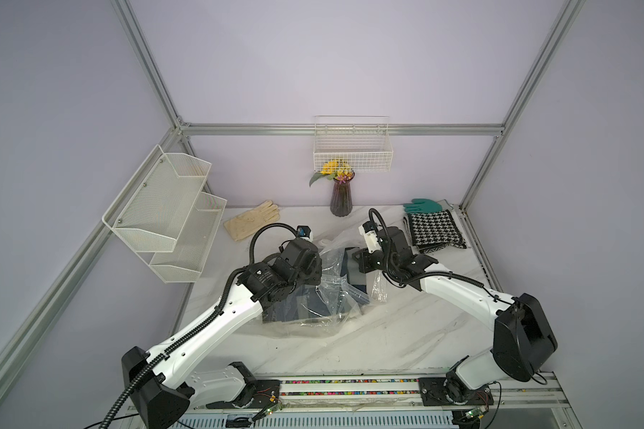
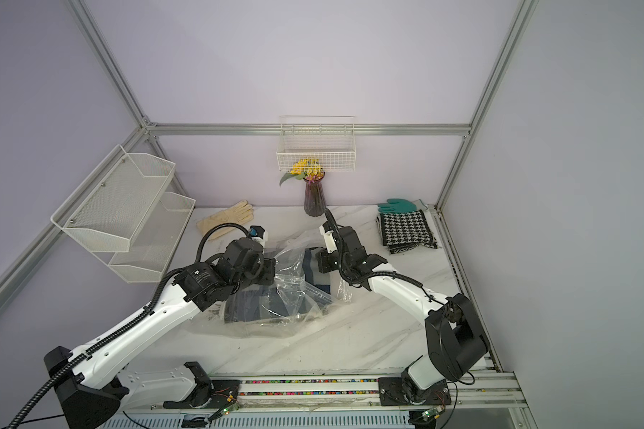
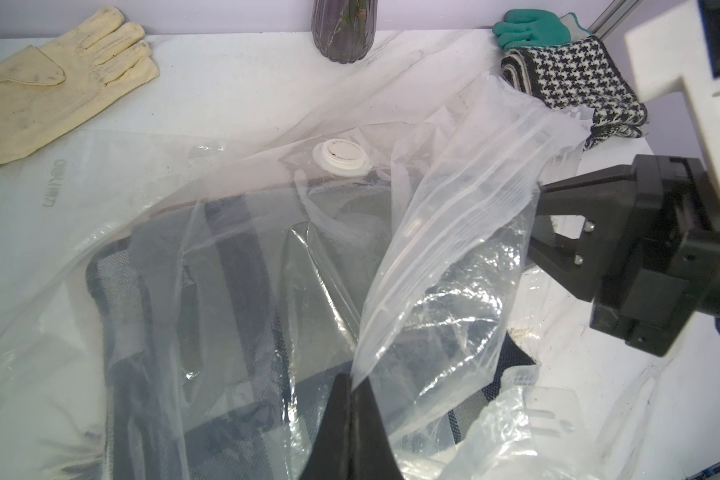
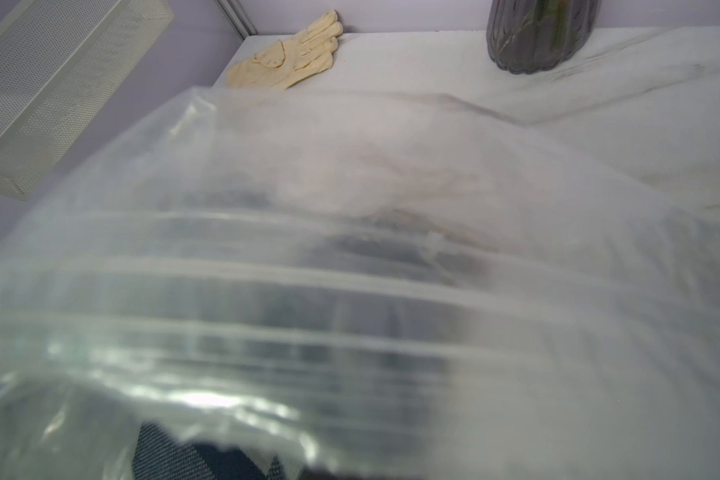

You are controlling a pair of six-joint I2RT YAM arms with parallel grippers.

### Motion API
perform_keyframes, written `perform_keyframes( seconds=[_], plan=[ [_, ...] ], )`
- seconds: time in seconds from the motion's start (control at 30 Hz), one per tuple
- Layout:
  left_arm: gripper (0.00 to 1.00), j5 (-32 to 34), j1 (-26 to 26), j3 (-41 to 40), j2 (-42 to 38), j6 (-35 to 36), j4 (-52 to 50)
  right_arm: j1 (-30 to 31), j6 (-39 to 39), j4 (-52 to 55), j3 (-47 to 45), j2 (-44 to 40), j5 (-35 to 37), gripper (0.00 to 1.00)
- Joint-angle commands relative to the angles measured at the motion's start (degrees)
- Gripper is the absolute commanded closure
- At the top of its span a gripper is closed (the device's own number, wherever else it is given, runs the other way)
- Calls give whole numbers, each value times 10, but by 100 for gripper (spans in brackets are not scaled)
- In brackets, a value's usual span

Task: Take the scarf out of the vacuum bag
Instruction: Take out the scarf from the vacuum bag.

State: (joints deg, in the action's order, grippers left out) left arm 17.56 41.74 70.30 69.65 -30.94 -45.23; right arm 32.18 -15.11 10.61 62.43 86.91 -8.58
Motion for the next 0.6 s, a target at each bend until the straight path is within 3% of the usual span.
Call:
perform_keyframes(
  seconds=[0.0, 0.57],
  plan=[
    [100, 32, -9, 29, 1, -13, -3, -19, -16, 21, 2, -36, 38, 100],
    [100, 37, -20, 25, 1, -9, 2, -108, -60, 183, 53, -71, 88, 100]
  ],
)
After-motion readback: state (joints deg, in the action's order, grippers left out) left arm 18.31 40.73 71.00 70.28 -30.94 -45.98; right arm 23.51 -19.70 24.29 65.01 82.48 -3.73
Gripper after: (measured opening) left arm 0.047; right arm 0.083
